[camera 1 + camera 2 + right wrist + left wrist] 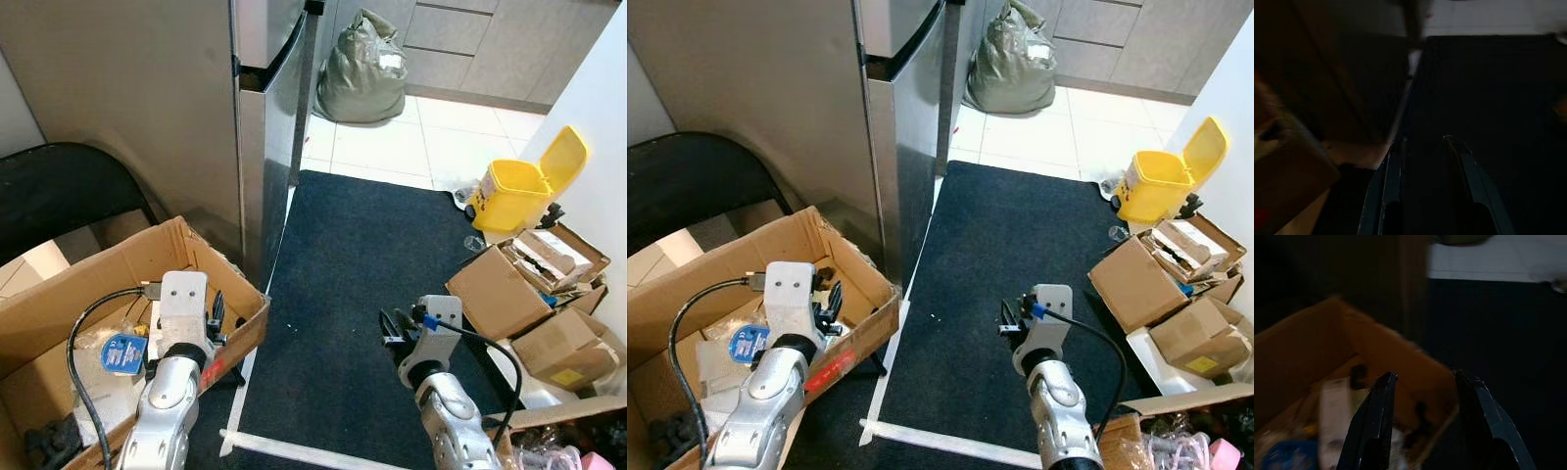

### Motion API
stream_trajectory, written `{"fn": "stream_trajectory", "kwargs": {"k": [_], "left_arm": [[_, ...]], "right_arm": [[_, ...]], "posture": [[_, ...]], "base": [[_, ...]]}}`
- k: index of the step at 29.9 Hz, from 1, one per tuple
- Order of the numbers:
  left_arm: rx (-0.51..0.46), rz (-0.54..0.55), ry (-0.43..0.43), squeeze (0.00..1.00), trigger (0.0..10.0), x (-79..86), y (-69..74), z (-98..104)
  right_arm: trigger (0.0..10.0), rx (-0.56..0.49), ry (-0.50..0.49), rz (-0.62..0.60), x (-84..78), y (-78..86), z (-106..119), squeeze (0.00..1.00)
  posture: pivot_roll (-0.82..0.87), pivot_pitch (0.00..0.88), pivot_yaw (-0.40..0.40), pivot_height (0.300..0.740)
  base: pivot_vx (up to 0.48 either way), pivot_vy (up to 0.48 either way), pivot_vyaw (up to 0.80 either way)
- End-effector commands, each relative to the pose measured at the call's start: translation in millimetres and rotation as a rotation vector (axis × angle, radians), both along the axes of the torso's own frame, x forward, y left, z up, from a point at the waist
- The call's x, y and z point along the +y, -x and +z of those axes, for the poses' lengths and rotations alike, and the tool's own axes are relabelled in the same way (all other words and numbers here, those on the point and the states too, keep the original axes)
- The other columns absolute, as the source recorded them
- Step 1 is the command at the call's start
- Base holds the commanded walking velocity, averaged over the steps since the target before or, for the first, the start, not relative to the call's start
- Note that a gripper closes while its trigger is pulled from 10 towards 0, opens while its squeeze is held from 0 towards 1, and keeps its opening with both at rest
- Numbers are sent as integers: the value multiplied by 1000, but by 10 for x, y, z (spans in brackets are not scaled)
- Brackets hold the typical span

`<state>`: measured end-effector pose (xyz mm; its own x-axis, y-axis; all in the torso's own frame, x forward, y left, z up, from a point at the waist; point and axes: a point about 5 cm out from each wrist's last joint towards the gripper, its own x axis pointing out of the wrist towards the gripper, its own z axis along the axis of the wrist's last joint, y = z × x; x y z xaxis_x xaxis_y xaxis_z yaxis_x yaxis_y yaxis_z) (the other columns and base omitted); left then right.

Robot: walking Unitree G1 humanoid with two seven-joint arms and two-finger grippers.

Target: Picking trash to rubbish bin

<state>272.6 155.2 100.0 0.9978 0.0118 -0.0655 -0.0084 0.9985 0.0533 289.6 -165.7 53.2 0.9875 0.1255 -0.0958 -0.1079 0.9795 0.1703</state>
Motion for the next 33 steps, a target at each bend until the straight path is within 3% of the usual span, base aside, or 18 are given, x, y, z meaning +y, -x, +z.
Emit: {"fn": "stream_trajectory", "kwargs": {"k": [1, 17, 26, 33], "left_arm": [[19, -15, -8, 0, 10000, -46, 9, -53], [18, -31, -36, 0, 10000, -86, -70, -81], [12, -121, -84, 0, 10000, -138, -205, -76], [-3, -108, -92, 0, 10000, -74, -337, 18]], "right_arm": [[10000, 40, 8, -21, -59, 64, -81, 0], [10000, 52, 21, -90, -175, 137, -92, 0], [10000, 38, 18, -164, -268, 117, -93, 0], [10000, 35, 5, -188, -280, 111, -98, 0]], "posture": [[-15, 125, -57, 740], [-48, 105, -49, 740], [-40, 3, 0, 740], [-16, 1, 13, 740]], "base": [[0, 0, -800], [0, 0, -800], [0, 0, -800], [0, 0, -800]]}}
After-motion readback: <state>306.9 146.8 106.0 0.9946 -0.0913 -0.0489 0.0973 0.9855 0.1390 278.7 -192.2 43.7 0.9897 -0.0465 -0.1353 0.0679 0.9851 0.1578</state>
